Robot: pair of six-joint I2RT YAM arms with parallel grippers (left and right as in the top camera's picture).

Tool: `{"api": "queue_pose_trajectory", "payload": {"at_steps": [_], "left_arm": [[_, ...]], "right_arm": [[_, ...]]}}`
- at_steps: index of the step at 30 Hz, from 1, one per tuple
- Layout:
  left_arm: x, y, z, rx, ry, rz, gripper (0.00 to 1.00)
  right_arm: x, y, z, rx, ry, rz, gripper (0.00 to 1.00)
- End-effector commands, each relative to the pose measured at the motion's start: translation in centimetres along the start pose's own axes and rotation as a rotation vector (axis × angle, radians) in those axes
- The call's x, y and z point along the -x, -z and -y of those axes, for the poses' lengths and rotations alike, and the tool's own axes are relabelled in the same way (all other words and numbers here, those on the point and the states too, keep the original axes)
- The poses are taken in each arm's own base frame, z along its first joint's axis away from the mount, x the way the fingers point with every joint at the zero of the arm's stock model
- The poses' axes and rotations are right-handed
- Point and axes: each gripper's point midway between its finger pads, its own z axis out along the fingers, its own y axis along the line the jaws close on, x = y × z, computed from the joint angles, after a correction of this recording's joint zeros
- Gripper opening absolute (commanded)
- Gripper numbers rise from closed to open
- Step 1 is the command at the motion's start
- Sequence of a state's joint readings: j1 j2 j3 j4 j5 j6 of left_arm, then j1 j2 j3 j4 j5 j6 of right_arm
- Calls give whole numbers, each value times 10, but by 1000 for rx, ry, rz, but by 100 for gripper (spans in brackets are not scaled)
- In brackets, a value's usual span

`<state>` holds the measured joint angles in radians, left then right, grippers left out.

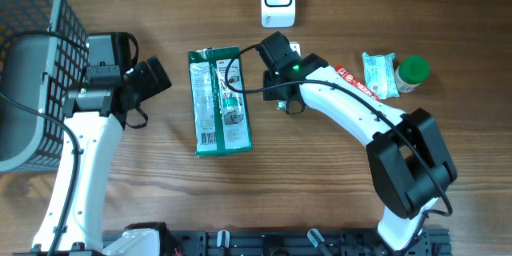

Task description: Scan the item barcode

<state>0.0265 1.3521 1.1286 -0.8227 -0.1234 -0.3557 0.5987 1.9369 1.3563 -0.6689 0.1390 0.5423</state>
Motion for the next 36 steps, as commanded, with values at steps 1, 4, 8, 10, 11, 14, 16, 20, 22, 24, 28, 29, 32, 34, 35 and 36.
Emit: {"api": "queue_pose_trajectory", "payload": {"at_steps": [1, 4, 8, 10, 11, 14, 16, 20, 22, 24, 28, 29, 32, 34, 35, 36], "left_arm": [[3, 0, -2, 8, -7, 9, 100], [3, 0, -2, 8, -7, 9, 100], [3, 0, -2, 9, -6, 9, 100], [3, 0, -2, 8, -7, 9, 100], [3, 0, -2, 9, -7, 9, 100], [3, 0, -2, 8, -6, 9, 100], [3, 0, -2, 8, -6, 9, 100], [3, 0, -2, 8, -7, 9, 100], [3, 0, -2, 8, -7, 9, 100], [3, 0, -2, 8, -7, 9, 100], [3, 0, -2, 9, -6, 9, 100], [3, 0, -2, 8, -7, 9, 100], [3, 0, -2, 8, -7, 9, 100], [3, 0, -2, 8, -6, 9, 100], [3, 0, -2, 9, -7, 9, 100], [3, 0, -2, 8, -6, 9, 100]], "right_arm": [[-14, -22, 6, -34, -30, -54, 60], [-17, -29, 8, -48, -27, -64, 59], [-16, -32, 13, -75, -23, -57, 59], [-13, -32, 18, -97, -20, -45, 59], [-13, -32, 19, -101, 10, -46, 59], [-12, -32, 25, -112, 17, -52, 59], [-12, -32, 30, -118, 8, -60, 58], [-11, -33, 35, -124, 16, -65, 57], [-11, -33, 37, -126, 24, -66, 55], [-10, -33, 38, -127, 22, -67, 55], [-8, -34, 36, -118, 62, -61, 55], [-8, -34, 33, -100, 95, -62, 56], [-8, -35, 27, -67, 167, -70, 55], [-10, -36, 28, -70, 168, -72, 53], [-12, -37, 29, -70, 167, -75, 53], [-14, -38, 30, -72, 166, -80, 52]]}}
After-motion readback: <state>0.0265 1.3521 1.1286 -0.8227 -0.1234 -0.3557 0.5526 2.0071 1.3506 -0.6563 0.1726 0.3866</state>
